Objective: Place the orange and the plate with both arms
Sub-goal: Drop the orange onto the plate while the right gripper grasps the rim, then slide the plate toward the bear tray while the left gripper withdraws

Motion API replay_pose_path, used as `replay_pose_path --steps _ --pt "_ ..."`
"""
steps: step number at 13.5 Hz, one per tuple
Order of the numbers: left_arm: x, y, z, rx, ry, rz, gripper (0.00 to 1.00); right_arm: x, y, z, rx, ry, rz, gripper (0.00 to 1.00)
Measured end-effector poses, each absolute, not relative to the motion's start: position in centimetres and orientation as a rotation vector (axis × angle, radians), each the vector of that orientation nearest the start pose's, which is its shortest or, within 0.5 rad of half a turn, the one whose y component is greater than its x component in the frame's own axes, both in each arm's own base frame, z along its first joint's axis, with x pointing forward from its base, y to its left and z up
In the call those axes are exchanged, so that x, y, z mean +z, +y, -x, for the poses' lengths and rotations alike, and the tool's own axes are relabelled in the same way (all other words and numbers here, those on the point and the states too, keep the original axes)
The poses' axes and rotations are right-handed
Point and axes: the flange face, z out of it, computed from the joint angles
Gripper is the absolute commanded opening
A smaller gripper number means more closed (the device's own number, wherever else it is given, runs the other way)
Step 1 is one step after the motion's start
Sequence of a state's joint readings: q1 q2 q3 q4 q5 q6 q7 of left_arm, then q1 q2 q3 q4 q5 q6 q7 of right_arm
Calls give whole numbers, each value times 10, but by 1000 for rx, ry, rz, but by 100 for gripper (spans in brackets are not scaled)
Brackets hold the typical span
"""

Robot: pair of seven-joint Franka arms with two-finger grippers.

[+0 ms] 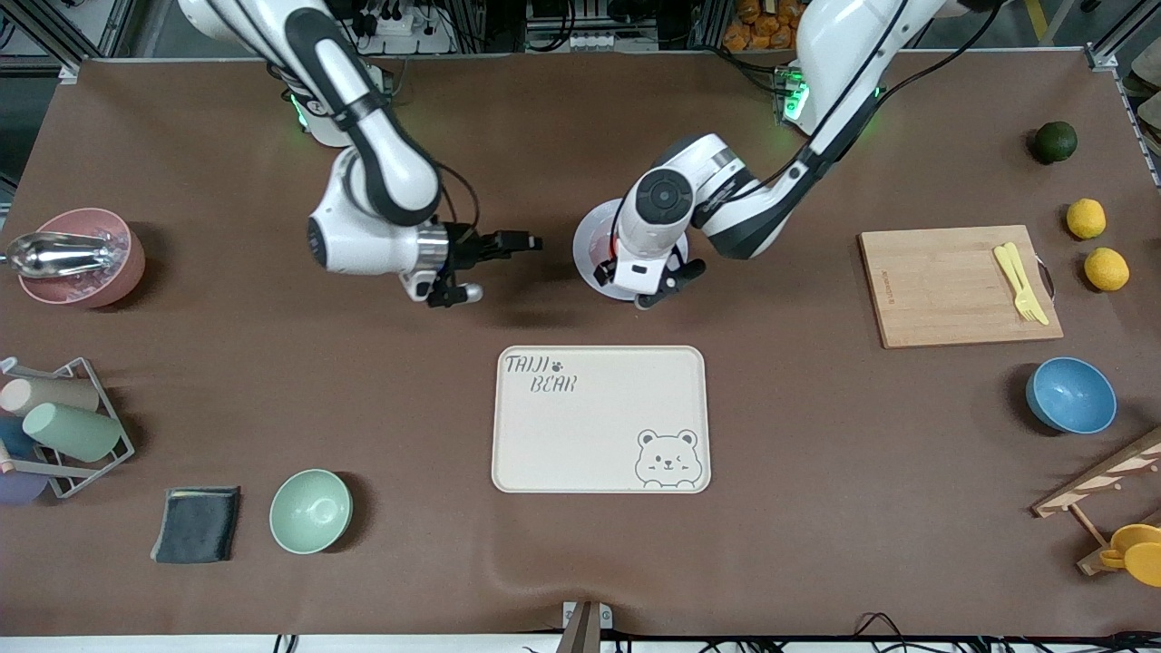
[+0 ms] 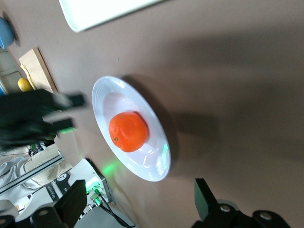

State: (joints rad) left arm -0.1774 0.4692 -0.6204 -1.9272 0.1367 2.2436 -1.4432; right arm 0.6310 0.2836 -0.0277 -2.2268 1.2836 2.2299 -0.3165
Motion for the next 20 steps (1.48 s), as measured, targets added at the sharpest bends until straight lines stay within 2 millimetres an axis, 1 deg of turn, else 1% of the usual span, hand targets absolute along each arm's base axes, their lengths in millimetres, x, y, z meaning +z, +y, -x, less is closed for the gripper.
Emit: replay_pose_path --steps 1,2,3,5,6,7,9,11,12,15,16,17,18,19,20 --pt "307 -412 -457 216 -966 3006 100 233 337 -414 429 88 2287 100" --pt "334 -399 -470 162 -1006 3000 100 226 341 -408 423 90 2277 100" --pt "363 -385 -483 110 -1052 2992 100 214 341 -405 405 91 2255 100" --pt "419 -356 -513 34 -1108 2983 100 181 337 -398 363 110 2193 100" --pt "443 -343 -527 14 -1101 2988 100 166 341 -391 352 132 2164 100" --pt "460 -330 -539 -3 -1090 2999 100 155 348 -382 349 153 2148 100" --pt "479 -298 -563 -41 -1051 3035 100 146 365 -367 333 164 2172 100" --pt "494 -264 -583 -72 -956 3073 100 148 379 -358 315 150 2197 100" --pt "501 -247 -590 -81 -896 3088 100 148 382 -355 312 154 2198 100" --pt "520 -200 -602 -94 -724 3106 100 138 385 -349 277 184 2169 100" --pt "525 -184 -603 -92 -664 3107 100 132 388 -346 265 193 2158 98" --pt "531 -169 -605 -96 -607 3109 100 127 393 -342 259 195 2152 54" --pt "537 -153 -606 -107 -559 3109 100 127 398 -341 251 191 2148 17" --pt "544 -136 -607 -120 -519 3108 100 127 402 -341 244 187 2150 1" --pt "551 -121 -606 -125 -484 3103 100 126 405 -341 240 187 2149 0"
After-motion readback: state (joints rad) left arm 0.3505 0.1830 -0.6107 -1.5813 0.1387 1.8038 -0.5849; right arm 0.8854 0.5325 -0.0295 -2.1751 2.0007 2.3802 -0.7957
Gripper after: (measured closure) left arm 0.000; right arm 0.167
